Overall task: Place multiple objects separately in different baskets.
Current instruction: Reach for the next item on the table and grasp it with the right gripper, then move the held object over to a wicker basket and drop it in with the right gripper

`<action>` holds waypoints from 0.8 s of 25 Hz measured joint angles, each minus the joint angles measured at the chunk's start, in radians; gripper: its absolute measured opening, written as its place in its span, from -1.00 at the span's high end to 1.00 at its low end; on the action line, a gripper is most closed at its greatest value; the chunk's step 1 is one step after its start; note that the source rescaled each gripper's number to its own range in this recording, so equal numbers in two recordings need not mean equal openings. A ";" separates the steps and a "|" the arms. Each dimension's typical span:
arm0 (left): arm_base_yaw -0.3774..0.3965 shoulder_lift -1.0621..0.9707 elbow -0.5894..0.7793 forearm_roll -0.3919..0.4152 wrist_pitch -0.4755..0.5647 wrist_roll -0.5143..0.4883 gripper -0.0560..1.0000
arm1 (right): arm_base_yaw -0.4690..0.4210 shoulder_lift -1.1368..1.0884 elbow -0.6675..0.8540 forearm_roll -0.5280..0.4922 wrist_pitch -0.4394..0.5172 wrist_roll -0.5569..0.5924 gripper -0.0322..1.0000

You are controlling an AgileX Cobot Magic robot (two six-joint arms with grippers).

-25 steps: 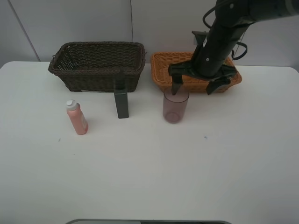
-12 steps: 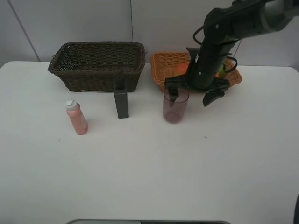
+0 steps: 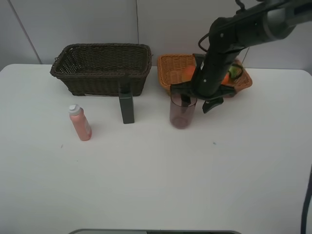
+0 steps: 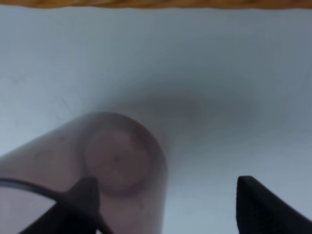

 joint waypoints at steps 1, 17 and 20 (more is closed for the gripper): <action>0.000 0.000 0.000 0.000 0.000 0.000 -1.00 | 0.000 0.006 0.000 0.001 -0.003 0.000 -0.18; 0.000 0.000 0.000 0.000 0.000 0.000 -1.00 | 0.009 0.014 0.000 0.001 -0.009 0.000 0.94; 0.000 0.000 0.000 0.000 0.000 0.000 -1.00 | 0.009 0.014 0.000 0.001 -0.001 0.000 0.94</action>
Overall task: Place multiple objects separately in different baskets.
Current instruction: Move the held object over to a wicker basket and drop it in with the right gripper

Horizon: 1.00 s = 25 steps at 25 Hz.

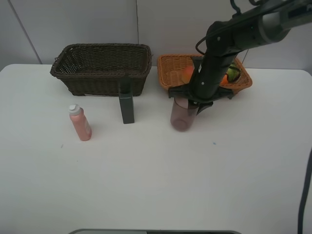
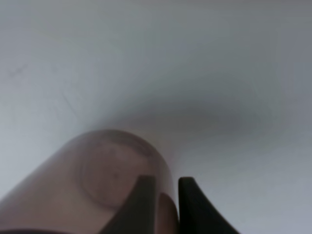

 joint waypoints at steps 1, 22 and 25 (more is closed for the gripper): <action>0.000 0.000 0.000 0.000 0.000 0.000 -1.00 | 0.000 0.000 0.000 0.000 0.003 0.000 0.94; 0.000 0.000 0.000 0.000 0.000 0.000 -1.00 | 0.000 -0.075 0.000 -0.027 0.021 -0.012 0.94; 0.000 0.000 0.000 0.000 0.000 0.000 -1.00 | 0.002 -0.050 0.000 -0.027 0.021 -0.012 0.94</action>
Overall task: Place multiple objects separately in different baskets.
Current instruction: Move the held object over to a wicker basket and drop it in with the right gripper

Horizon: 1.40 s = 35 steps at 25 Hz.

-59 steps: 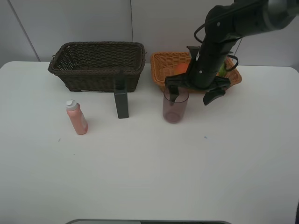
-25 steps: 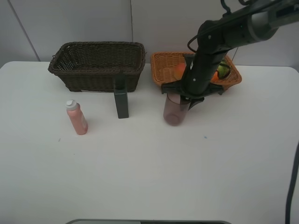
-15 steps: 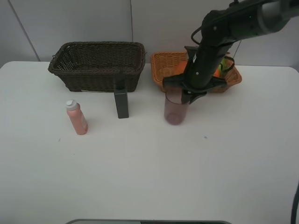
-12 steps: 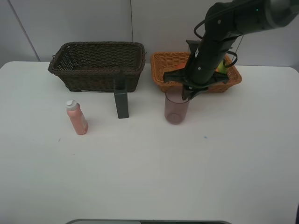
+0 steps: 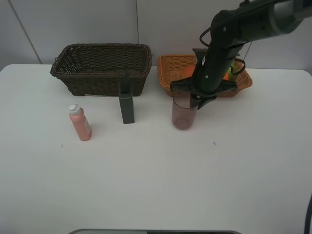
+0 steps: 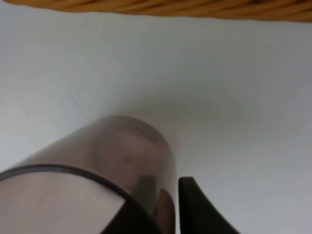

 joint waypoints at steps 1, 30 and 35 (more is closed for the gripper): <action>0.000 0.000 0.000 0.000 0.000 0.000 -1.00 | 0.001 0.008 0.000 0.000 -0.001 0.000 0.94; 0.000 0.000 0.000 0.000 0.000 0.000 -1.00 | 0.018 0.086 0.000 0.029 -0.090 -0.034 0.89; 0.000 0.000 0.000 0.000 0.000 0.000 -1.00 | 0.018 0.026 0.000 0.031 -0.104 -0.042 0.89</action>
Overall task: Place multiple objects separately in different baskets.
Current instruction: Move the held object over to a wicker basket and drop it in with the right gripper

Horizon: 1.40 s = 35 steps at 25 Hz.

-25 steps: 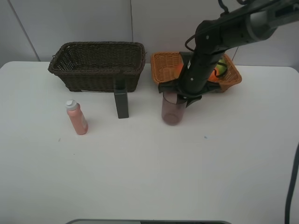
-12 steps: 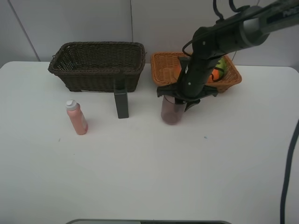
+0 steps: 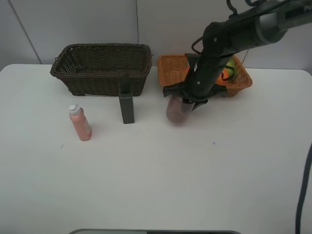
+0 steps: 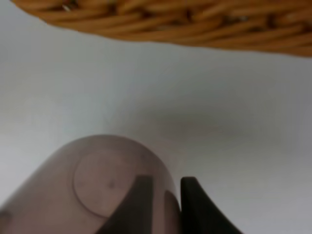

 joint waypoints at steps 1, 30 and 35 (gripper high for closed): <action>0.000 0.000 0.000 0.000 0.000 0.000 -1.00 | 0.000 -0.011 -0.002 0.004 -0.002 -0.007 0.89; 0.000 0.000 0.000 0.000 0.000 0.000 -1.00 | 0.161 0.250 -0.643 -0.082 -0.216 -0.098 0.89; 0.000 0.000 0.000 0.000 0.000 0.000 -1.00 | 0.161 0.311 -0.648 -0.114 -0.313 -0.098 0.89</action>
